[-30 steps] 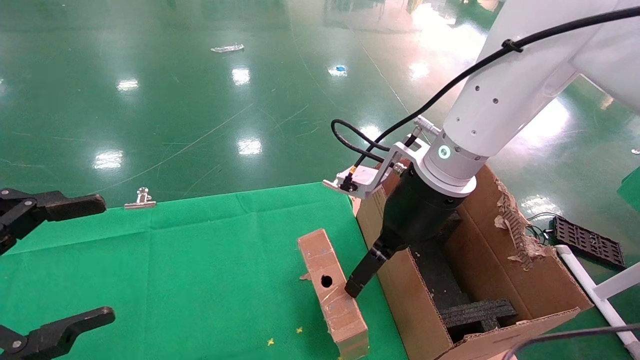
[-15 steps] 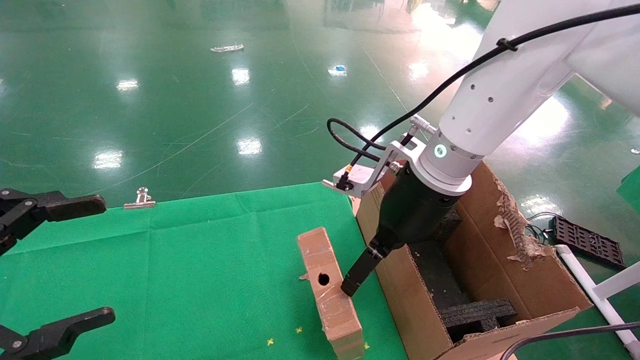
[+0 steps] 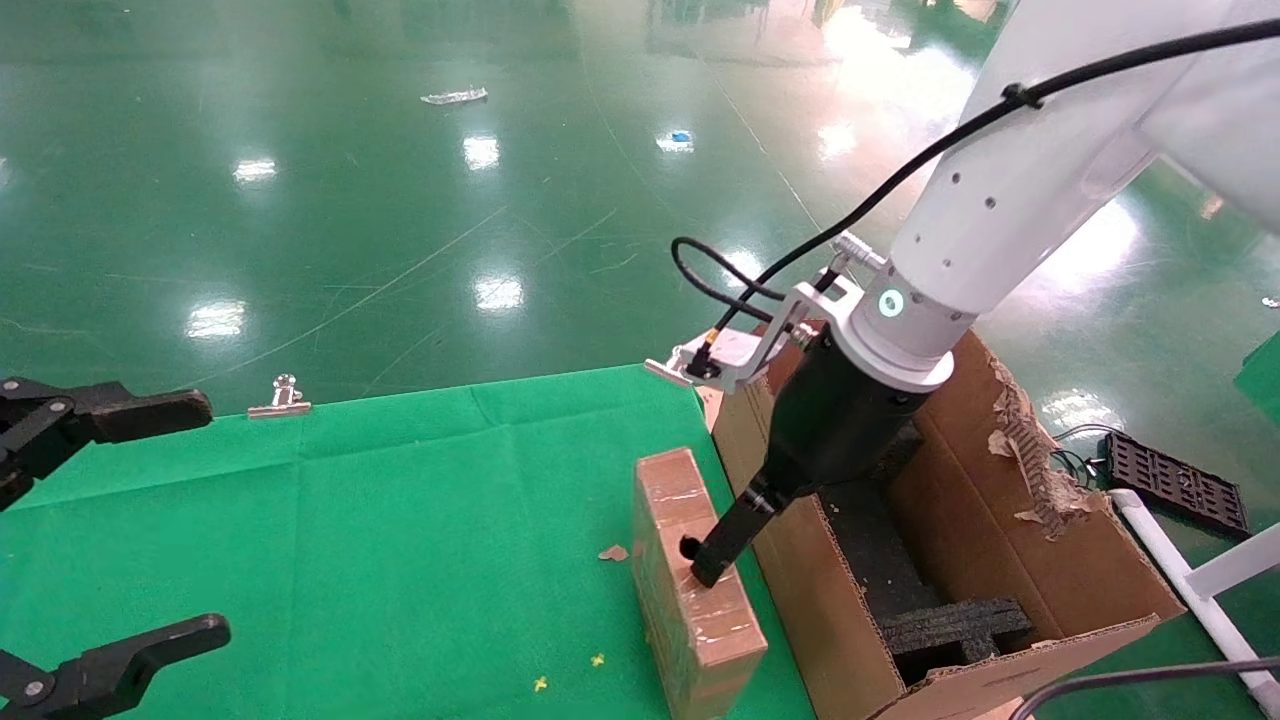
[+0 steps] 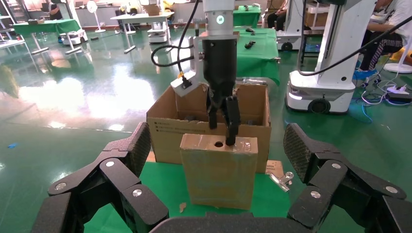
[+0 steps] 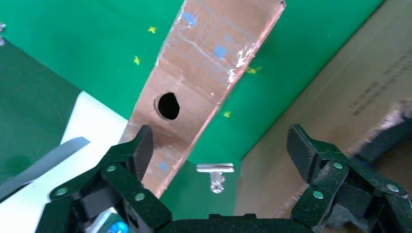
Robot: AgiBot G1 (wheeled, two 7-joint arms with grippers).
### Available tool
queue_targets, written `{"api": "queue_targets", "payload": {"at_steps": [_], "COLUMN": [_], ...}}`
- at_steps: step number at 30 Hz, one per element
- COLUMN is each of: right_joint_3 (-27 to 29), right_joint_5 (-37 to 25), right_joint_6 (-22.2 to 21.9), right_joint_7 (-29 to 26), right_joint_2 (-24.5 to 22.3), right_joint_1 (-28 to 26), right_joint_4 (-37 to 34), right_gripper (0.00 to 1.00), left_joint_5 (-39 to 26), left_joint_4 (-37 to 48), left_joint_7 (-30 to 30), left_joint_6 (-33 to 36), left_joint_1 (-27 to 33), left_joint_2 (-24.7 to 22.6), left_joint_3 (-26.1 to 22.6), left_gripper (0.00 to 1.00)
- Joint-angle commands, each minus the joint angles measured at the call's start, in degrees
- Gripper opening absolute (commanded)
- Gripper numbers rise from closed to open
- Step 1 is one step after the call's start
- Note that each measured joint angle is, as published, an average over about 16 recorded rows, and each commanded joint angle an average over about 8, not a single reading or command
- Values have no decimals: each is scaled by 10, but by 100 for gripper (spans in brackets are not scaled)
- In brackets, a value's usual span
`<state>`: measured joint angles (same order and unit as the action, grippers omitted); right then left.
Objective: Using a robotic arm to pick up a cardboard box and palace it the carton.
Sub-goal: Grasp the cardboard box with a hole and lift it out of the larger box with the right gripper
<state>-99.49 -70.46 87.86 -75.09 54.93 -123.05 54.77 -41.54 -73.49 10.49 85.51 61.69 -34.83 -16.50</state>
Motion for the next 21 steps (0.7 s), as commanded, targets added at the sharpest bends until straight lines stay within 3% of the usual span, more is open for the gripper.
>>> {"api": "queue_targets", "payload": {"at_steps": [1,21], "right_joint_3": [-2,6], "right_joint_5": [2,22], "right_joint_6": [-3,1], "right_joint_7": [-2,11], "right_joint_2": [2,2], "right_joint_1": [7,-2], "right_joint_4": [-2,-22], "right_gripper": [100,100], "left_joint_5": [0,1], "left_joint_4": [0,0], "left_joint_7": [0,0], "left_joint_6": [0,0], "left_joint_1": [0,0], "left_joint_2": [0,0], "left_joint_3": [0,-1], "left_gripper": [100,100]}}
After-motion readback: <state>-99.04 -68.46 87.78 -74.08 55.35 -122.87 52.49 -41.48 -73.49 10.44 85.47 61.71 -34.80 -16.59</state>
